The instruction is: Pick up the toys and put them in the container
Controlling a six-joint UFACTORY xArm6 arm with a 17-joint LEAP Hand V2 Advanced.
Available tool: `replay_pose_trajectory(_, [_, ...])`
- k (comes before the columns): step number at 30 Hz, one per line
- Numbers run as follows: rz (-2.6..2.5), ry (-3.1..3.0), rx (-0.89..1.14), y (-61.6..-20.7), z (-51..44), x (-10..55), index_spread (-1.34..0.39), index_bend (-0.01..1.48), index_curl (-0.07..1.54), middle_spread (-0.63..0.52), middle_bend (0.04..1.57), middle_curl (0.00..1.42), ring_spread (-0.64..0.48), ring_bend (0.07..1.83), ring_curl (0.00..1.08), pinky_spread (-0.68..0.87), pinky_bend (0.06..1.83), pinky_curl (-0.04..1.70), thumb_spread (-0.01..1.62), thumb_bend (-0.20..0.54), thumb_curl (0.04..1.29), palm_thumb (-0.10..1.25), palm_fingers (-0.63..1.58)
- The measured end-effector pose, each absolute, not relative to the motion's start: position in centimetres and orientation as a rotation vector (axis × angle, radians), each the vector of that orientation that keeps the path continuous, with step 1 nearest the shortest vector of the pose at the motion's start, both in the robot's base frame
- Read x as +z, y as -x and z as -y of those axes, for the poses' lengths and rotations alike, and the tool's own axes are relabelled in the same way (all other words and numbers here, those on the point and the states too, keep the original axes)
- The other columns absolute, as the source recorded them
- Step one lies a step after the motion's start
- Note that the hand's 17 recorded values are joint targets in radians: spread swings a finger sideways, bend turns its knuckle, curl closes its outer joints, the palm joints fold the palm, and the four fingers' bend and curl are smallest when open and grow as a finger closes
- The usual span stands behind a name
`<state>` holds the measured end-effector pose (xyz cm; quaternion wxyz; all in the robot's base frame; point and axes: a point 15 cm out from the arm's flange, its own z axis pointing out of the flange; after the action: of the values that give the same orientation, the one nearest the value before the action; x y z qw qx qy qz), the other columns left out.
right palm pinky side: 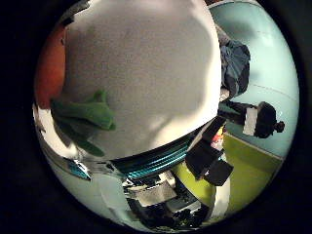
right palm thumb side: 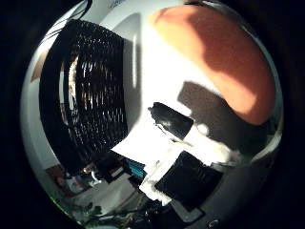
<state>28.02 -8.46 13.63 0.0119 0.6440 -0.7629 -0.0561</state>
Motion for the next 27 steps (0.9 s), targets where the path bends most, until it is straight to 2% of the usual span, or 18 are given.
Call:
replay_pose_trajectory(1, [2.380,-2.007,-0.174,-28.0,8.5,13.6,-0.31,0.20,0.37,-0.22,0.61,0.47,-0.22,0.88,0.24,0.17,0.51,0.15,1.12,-0.019,0.30,0.52,0.71])
replay_pose_trajectory(5, [2.379,-2.009,-0.173,-27.8,8.4,13.6,-0.37,0.18,0.38,-0.26,0.67,0.52,-0.30,0.98,0.30,-0.22,0.78,0.18,1.12,-0.014,0.30,0.56,1.02])
replay_pose_trajectory(6, [2.380,-2.010,-0.169,-27.9,8.4,13.7,-0.39,0.23,0.41,-0.27,0.70,0.54,-0.31,1.01,0.33,-0.33,0.84,0.21,1.13,-0.012,0.30,0.57,1.13])
replay_pose_trajectory(8, [2.383,-2.017,-0.153,-28.1,8.5,14.0,-0.42,0.36,0.48,-0.26,0.80,0.60,-0.31,1.03,0.37,-0.42,0.92,0.26,1.13,-0.005,0.31,0.63,1.25])
replay_pose_trajectory(9, [2.387,-2.023,-0.137,-28.2,8.5,14.4,-0.42,0.39,0.50,-0.26,0.82,0.61,-0.31,1.05,0.38,-0.43,0.94,0.27,1.13,-0.006,0.32,0.65,1.25])
replay_pose_trajectory(12, [2.414,-2.049,-0.048,-29.0,8.8,16.6,-0.41,0.68,0.65,-0.23,0.99,0.69,-0.28,1.18,0.46,-0.38,1.13,0.38,1.12,0.026,0.37,0.81,1.32])
replay_pose_trajectory(16, [2.441,-2.076,0.049,-29.6,9.0,19.2,-0.35,0.90,0.77,-0.20,1.17,0.76,-0.24,1.33,0.55,-0.29,1.31,0.50,1.06,0.025,0.46,0.96,1.19])
replay_pose_trajectory(21, [2.455,-2.104,0.130,-30.6,9.2,24.6,-0.30,1.04,0.84,-0.18,1.26,0.81,-0.23,1.39,0.62,-0.22,1.41,0.62,0.90,-0.014,0.59,1.02,1.08])
replay_pose_trajectory(27, [2.449,-2.136,0.168,-31.5,8.7,32.8,-0.27,1.09,0.87,-0.18,1.31,0.84,-0.24,1.40,0.69,-0.18,1.39,0.74,0.77,-0.017,0.70,1.04,1.04])
